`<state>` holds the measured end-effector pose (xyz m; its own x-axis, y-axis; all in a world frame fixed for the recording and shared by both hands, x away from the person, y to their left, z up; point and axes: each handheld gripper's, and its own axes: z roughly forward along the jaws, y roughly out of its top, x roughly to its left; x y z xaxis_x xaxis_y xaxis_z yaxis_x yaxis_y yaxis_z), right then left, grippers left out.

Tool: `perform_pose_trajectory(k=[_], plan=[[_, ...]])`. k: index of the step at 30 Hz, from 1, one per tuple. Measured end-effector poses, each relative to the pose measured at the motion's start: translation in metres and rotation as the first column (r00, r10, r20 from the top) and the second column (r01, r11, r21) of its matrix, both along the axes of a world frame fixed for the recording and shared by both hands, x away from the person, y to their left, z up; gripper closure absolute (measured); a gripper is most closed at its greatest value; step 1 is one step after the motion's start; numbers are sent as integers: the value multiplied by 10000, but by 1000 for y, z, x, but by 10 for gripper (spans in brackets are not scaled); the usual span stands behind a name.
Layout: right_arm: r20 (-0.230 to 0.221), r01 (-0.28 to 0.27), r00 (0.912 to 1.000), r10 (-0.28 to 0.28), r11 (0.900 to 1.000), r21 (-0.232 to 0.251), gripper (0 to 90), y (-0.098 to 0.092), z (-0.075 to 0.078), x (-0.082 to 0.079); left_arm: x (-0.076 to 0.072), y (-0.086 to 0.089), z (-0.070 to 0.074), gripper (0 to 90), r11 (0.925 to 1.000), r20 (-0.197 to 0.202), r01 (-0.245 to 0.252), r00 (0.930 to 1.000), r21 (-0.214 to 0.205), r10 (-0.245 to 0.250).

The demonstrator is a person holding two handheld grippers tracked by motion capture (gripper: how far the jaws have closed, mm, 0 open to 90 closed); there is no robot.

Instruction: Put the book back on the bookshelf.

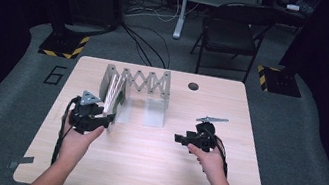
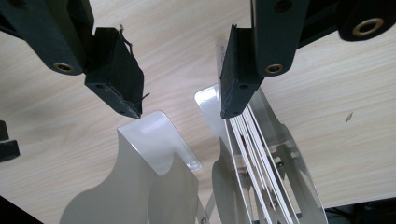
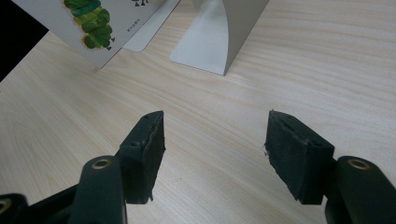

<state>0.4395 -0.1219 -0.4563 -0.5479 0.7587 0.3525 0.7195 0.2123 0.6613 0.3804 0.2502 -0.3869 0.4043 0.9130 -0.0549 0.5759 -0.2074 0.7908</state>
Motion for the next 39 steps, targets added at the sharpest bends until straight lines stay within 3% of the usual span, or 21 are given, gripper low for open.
perform_pose_trajectory(k=[7,8,11,15,27,31,36,39], plan=[[127,-51,9999,51,10000,-44,376,0,-1,0,-14,5,-6,496,9991,-111,373,9992,-218,-375],[-55,20,10000,-21,10000,-44,376,0,0,-1,-16,6,-7,496,9987,-94,444,9990,-256,-447],[-26,78,10000,-78,10000,-15,376,0,0,-2,-23,8,-12,494,9971,-117,674,9976,-350,-678],[106,77,9999,-76,10000,-44,376,-1,0,-2,-30,9,-21,491,9944,-48,1020,9948,-289,-1022],[110,278,9996,-278,9996,-65,376,-8,-2,-3,-32,8,-62,491,9855,-344,1666,9852,-319,-1677],[-11,357,9994,-357,9993,-88,376,-7,-3,-4,-33,9,-72,488,9819,-252,1854,9821,-388,-1865],[105,318,9994,-317,9994,-126,376,-6,-3,-4,-33,9,-85,488,9761,-552,2157,9746,-282,-2169],[166,259,9995,-255,9995,-201,376,-5,-3,-5,-34,8,-89,482,9756,-609,2168,9739,-350,-2186]])
